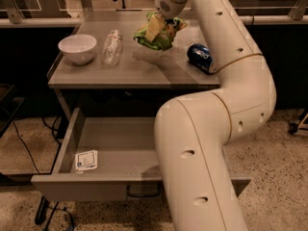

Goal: Place green rice chip bag into top drawer

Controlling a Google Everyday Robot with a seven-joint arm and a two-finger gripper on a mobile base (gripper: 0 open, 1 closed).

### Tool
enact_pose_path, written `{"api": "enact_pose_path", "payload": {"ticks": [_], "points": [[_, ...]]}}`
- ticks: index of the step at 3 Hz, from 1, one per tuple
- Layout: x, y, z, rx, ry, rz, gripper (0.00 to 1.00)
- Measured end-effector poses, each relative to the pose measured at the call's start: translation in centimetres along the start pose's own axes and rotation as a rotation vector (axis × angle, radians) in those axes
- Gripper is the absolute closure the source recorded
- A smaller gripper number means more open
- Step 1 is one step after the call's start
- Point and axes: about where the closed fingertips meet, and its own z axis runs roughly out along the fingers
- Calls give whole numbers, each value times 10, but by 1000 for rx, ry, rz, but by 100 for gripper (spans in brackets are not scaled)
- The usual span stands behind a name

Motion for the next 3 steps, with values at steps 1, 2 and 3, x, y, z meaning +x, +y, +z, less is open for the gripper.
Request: {"api": "enact_pose_path", "payload": {"ticks": [1,2,3], "points": [[7,0,-22,6,11,4,100],[28,10,-59,-23,24,44,100],[26,11,-53,-24,22,42,100]]}}
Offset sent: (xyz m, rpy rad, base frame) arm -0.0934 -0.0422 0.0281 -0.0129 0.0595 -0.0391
